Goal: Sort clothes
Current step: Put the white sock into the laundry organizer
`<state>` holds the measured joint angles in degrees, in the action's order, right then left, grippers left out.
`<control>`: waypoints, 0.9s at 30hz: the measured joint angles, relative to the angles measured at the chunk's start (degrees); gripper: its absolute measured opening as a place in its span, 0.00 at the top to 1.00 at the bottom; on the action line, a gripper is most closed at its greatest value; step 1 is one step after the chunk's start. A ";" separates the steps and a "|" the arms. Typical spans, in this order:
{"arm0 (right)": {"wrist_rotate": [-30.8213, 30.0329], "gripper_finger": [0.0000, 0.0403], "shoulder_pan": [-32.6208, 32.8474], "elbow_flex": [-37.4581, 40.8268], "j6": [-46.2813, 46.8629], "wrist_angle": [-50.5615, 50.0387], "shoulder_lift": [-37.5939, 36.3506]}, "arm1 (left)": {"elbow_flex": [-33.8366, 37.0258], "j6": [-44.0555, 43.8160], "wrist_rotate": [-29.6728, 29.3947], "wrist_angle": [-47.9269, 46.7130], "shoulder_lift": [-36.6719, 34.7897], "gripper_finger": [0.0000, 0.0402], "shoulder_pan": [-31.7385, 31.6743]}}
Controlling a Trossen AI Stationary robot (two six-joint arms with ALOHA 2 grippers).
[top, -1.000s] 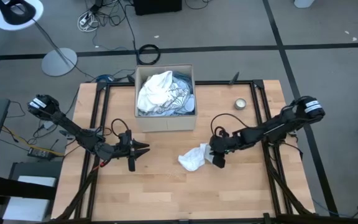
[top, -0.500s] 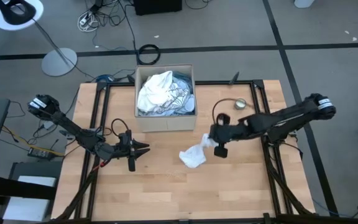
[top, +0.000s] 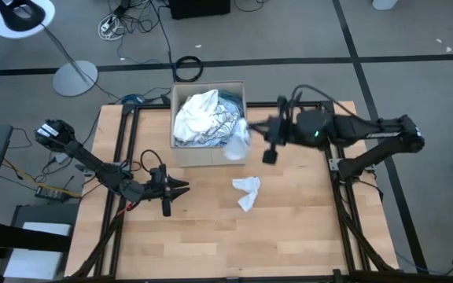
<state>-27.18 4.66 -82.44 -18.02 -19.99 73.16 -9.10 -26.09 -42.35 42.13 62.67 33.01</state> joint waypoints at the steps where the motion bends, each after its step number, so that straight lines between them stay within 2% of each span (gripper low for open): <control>1: 0.04 1.00 -1.24 -0.43 -1.74 3.04 0.48 | 0.00 0.13 0.00 0.04 0.00 0.75 0.00; 4: 0.47 1.00 -5.02 -1.71 -5.00 11.22 1.98 | 0.00 0.16 -0.01 0.04 0.00 0.75 -0.01; 8: 4.95 1.00 -10.16 -2.31 -6.04 19.05 4.99 | 0.02 0.18 -0.04 0.11 0.00 0.75 -0.02; 11: 8.64 0.99 -13.27 -2.31 -5.92 20.28 8.47 | 0.02 0.20 -0.08 -0.09 0.00 0.75 -0.02; 17: 9.31 0.96 -16.73 -2.25 1.83 20.56 17.16 | 0.02 0.21 -0.10 -0.31 -0.02 0.75 -0.02; 22: 10.02 0.87 -18.94 -2.25 10.71 18.54 24.82 | 0.02 0.24 -0.07 -0.39 0.00 0.75 0.00; 27: 20.01 0.69 -21.69 -2.22 20.26 12.89 32.57 | 0.02 0.25 -0.08 -0.62 0.00 0.75 0.00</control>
<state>-7.17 -17.03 -84.66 2.24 -7.10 105.73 -9.08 -25.85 -42.43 41.51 62.67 33.01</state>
